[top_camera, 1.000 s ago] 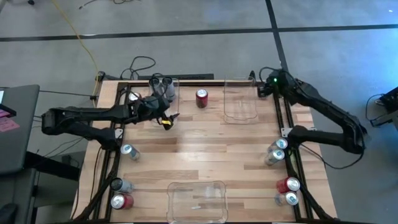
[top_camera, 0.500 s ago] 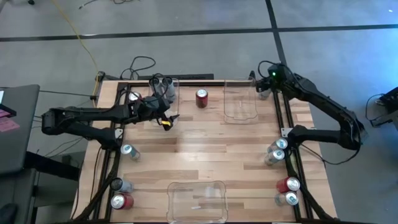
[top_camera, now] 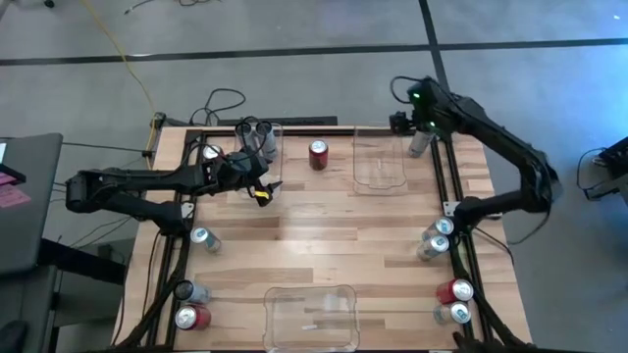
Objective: Sort soda cans
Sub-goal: Put the top white and blue soda can into the top left transparent bin
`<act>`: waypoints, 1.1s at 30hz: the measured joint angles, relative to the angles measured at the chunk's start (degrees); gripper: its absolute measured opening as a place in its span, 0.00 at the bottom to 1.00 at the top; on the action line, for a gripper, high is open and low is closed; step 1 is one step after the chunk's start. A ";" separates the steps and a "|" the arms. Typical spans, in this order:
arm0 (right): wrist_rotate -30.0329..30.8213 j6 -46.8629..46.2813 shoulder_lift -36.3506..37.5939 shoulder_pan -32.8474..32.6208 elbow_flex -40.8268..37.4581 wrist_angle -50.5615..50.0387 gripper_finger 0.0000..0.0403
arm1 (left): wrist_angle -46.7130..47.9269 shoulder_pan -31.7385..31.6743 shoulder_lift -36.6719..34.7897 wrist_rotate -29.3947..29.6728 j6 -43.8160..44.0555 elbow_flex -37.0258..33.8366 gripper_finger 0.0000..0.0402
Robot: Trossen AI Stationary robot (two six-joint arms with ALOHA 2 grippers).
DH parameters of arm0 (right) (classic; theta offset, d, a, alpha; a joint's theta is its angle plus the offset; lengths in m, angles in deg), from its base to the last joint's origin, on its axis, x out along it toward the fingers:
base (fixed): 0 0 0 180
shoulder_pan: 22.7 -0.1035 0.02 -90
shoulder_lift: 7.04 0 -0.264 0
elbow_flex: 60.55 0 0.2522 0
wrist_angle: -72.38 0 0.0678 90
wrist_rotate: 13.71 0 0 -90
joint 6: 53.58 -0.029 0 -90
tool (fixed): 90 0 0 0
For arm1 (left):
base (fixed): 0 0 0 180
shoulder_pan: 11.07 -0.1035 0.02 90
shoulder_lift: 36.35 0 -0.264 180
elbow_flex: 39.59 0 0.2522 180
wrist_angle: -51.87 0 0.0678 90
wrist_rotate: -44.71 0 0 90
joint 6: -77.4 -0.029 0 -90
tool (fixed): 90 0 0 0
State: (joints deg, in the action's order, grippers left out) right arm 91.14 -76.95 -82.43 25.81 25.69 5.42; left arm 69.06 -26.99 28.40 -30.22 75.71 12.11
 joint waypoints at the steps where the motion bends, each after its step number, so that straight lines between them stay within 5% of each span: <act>1: 0.06 0.60 -1.96 0.02 1.85 -1.84 0.77 | 0.01 0.00 0.00 0.00 0.00 0.00 0.87; 12: 10.14 1.39 -19.27 5.60 15.94 -23.33 0.77 | 1.28 0.00 0.00 -0.02 0.65 0.00 0.87; 33: 0.04 6.37 -22.80 12.41 16.05 -24.83 0.86 | 3.47 0.00 0.00 0.00 0.81 0.02 0.87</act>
State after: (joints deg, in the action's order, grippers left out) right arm 91.18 -70.58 -105.23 38.22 41.74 -19.41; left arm 72.53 -26.99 28.40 -30.22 76.52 12.13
